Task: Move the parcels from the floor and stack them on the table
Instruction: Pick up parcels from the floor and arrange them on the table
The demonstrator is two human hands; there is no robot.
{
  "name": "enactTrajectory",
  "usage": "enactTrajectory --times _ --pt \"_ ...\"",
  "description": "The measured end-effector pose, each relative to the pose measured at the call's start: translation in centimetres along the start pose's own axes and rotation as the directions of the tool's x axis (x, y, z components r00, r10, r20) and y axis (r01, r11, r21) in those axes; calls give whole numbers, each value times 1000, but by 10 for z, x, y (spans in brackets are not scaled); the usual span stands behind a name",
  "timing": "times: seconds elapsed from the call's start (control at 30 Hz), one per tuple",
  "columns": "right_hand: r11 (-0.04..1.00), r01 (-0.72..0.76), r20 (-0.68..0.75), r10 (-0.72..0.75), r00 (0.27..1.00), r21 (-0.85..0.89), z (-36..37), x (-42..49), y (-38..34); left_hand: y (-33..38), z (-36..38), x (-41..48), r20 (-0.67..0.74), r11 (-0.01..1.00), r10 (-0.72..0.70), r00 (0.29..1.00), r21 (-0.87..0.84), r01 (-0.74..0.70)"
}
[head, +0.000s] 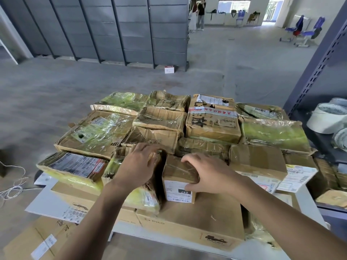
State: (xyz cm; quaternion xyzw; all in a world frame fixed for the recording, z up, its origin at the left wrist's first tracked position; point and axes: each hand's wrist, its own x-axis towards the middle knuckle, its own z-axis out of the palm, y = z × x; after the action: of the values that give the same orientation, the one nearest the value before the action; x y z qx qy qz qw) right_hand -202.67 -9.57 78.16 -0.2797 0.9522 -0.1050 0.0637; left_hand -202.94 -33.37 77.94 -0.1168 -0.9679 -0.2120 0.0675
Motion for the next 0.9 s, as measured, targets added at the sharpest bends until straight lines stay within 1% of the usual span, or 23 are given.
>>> enactTrajectory --times 0.1,0.17,0.23,0.33,0.4,0.47,0.57,0.63,0.77,0.87,0.9 --pt "998 -7 -35 9 999 58 -1 5 -6 -10 11 -5 -5 1000 16 1000 0 -16" --pt "997 8 -46 -4 999 76 1 7 -10 -14 17 -8 -51 999 15 999 -39 -17" --pt "997 16 -43 -13 999 75 3 9 -13 -14 20 -9 -98 997 11 995 -70 -18" --pt "999 6 -29 -4 1000 42 6 9 -16 -14 20 -11 -117 997 10 993 -76 -19" --pt "1000 -2 -30 3 1000 15 4 4 -17 -10 17 -13 -161 994 61 985 -83 -75" --pt "1000 -23 -43 23 999 8 0 -2 -18 1 12 -15 -214 980 159 964 -80 -180" --pt "998 -54 -123 56 991 18 -4 -12 -13 27 8 -12 -244 940 287 926 -116 -321" --pt "995 -96 -192 99 976 23 -4 -18 -5 42 13 -5 -251 921 329 910 -127 -368" --pt "980 -201 -296 191 936 -4 -1 -41 20 60 29 9 -211 903 397 893 -84 -421" --pt "973 -226 -405 192 894 -39 -3 -62 40 72 38 11 -138 908 407 903 -40 -416" --pt "975 -223 -434 194 880 -16 -4 -68 46 76 39 11 -112 914 400 910 -31 -405"
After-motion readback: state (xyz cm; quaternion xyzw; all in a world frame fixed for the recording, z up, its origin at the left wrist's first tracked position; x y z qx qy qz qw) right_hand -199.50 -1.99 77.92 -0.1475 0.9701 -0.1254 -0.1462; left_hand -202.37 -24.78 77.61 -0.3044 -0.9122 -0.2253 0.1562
